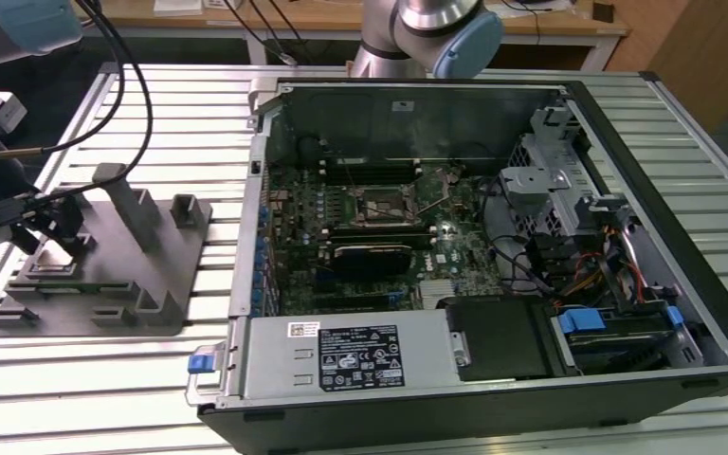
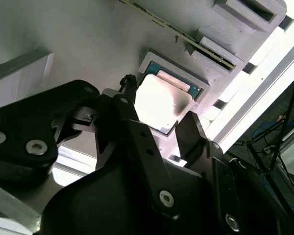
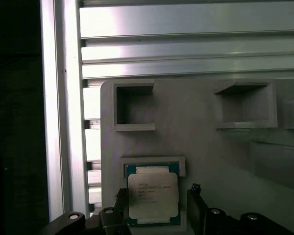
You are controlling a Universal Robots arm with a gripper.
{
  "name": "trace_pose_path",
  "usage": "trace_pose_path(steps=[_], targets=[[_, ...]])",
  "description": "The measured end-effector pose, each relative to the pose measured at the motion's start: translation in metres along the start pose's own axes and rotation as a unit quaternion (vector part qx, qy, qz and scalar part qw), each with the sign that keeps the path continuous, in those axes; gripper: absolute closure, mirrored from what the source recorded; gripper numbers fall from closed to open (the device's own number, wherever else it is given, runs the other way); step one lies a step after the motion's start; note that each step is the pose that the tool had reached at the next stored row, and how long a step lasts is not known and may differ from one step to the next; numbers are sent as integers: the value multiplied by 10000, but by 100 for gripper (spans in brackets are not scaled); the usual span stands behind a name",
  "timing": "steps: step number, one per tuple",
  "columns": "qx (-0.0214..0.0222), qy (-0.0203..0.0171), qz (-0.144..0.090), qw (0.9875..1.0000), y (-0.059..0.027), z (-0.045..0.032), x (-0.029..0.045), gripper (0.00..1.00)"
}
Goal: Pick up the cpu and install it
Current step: 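Pick up the cpu and move it towards the insertion slot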
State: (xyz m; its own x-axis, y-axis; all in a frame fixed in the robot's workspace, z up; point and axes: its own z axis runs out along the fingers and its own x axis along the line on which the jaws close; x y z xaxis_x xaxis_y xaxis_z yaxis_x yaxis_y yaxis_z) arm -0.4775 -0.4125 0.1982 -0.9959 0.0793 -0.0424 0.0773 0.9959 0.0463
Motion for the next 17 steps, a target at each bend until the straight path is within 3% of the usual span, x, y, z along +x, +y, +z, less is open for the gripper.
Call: trace_pose_path(steps=[17], targets=[[-1, 0, 0, 10000, 11, 72, 29, 41]])
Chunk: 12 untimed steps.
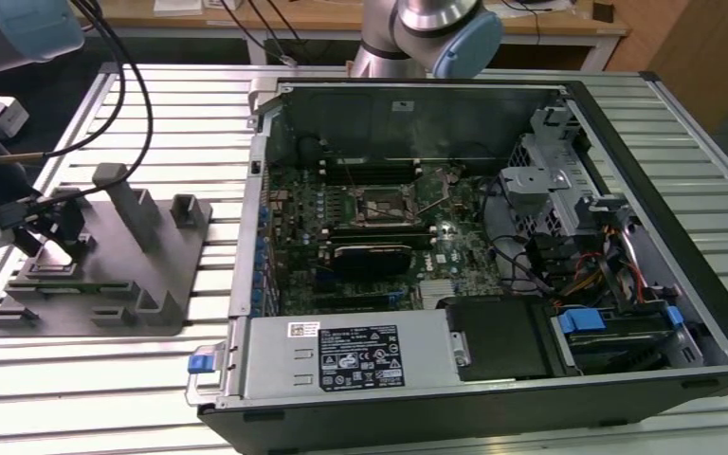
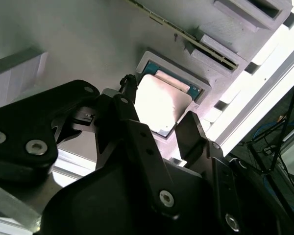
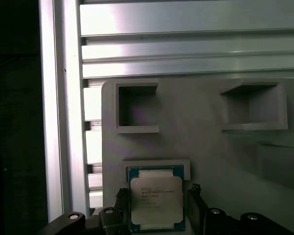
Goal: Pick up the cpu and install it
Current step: 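Pick up the cpu and move it towards the insertion slot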
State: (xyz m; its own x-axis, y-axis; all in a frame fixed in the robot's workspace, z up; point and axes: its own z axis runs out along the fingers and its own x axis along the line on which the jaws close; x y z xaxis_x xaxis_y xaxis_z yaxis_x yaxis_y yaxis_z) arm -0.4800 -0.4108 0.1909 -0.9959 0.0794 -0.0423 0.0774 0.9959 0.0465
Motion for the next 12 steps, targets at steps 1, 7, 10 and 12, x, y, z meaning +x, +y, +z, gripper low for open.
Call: trace_pose_path(steps=[1, 7, 10, 12], targets=[[0, 0, 0, 10000, 2, 3, 2, 41], [0, 0, 0, 10000, 8, 35, 11, 41], [0, 0, 0, 10000, 10, 50, 14, 41], [0, 0, 0, 10000, 10, 60, 15, 41]])
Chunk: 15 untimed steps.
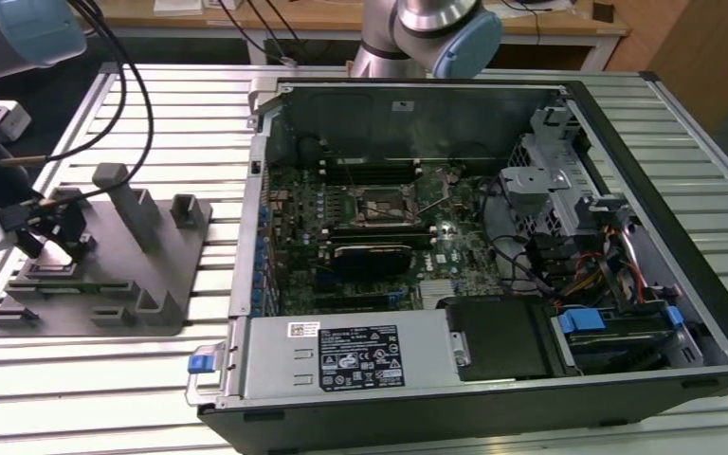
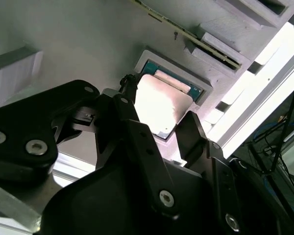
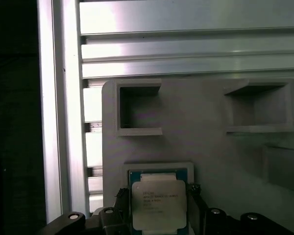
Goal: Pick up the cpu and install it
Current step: 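Pick up the cpu and move it towards the insertion slot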
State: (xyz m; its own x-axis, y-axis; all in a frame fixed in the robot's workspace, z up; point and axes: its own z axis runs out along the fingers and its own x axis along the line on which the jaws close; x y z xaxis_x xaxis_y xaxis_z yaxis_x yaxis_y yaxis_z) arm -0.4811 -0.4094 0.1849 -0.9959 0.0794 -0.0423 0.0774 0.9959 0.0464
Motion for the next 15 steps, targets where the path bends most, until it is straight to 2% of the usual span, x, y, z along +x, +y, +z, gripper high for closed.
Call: trace_pose_path(steps=[15], targets=[[-1, -1, 0, 10000, -2, 51, 2, 41]])
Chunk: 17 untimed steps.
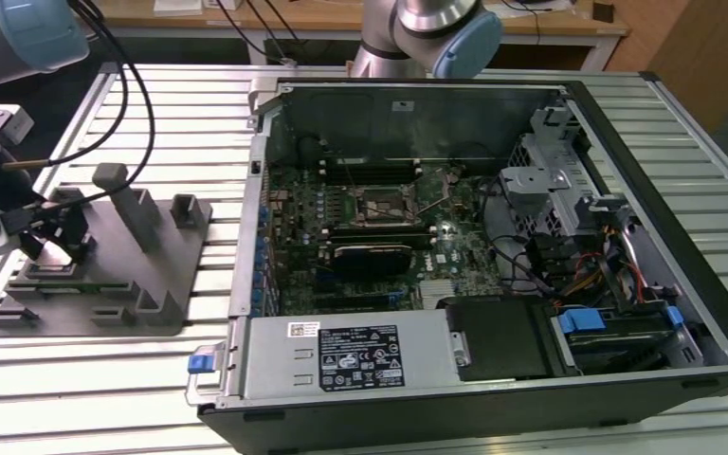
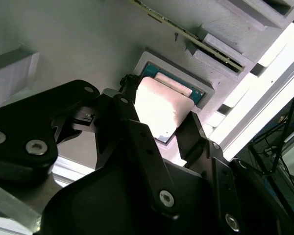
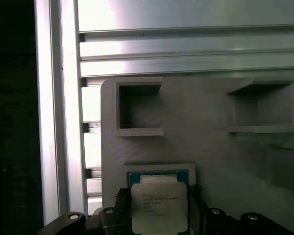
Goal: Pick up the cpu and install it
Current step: 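Pick up the cpu and move it towards the insertion slot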
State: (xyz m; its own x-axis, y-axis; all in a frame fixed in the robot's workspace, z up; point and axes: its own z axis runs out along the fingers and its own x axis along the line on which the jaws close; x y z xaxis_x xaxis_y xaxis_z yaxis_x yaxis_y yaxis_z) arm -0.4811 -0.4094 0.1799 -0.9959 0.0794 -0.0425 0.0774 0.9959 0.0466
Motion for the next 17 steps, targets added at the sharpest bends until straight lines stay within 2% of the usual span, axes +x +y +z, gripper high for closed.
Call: trace_pose_path(steps=[6, 9, 17], targets=[[1, 1, 0, 10000, 0, 0, 0, 41], [1, 1, 0, 10000, 0, 1, 0, 45], [0, 0, 0, 10000, 0, -5, 0, 45]])
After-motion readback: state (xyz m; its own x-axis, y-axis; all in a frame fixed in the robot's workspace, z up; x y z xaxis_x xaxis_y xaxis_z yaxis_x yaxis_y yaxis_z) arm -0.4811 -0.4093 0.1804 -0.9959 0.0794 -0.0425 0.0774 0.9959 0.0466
